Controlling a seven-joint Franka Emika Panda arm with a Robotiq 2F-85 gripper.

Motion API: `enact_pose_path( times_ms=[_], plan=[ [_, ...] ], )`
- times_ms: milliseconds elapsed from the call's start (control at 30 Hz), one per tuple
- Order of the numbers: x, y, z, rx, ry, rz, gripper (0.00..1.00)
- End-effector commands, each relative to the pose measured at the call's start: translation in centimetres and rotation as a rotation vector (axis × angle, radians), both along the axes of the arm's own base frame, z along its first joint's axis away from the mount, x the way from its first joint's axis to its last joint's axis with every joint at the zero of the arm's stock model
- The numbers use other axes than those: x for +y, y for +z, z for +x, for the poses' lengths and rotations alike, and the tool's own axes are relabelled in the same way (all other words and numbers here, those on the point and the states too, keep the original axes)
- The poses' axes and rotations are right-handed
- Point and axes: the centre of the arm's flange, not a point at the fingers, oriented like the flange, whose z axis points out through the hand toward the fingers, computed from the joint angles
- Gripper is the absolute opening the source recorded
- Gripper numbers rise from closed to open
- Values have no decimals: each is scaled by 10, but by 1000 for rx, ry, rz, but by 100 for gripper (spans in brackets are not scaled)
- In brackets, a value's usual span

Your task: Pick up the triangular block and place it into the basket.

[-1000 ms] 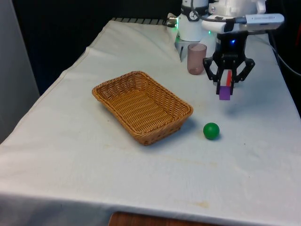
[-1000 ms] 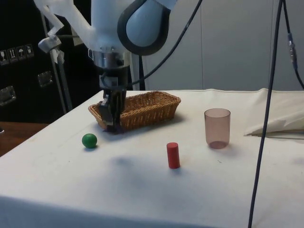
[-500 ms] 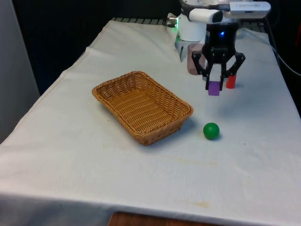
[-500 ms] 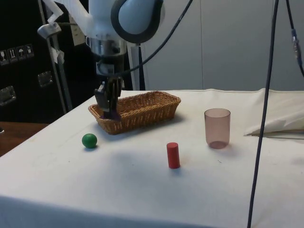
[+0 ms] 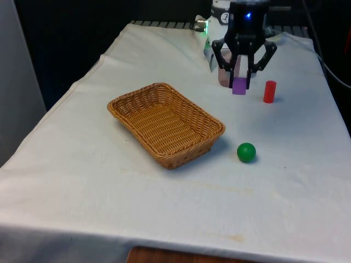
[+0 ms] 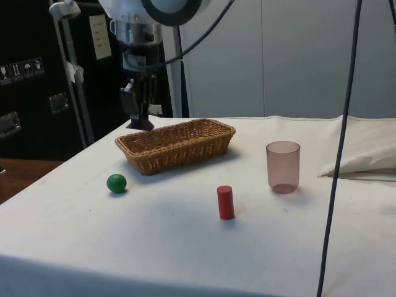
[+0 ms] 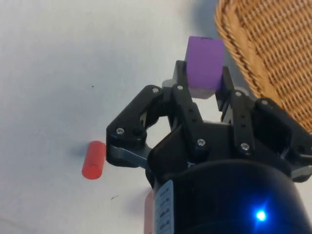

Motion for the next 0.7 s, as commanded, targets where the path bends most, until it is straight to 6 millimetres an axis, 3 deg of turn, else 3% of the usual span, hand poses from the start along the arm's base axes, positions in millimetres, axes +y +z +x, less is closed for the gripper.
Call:
enact_pose_path(
  times_ms=[0, 367, 667],
  plan=[
    [-4, 3, 1, 4, 1, -7, 33],
    [-29, 3, 4, 1, -11, -20, 33],
    [-64, -9, 10, 2, -17, -37, 33]
  ],
)
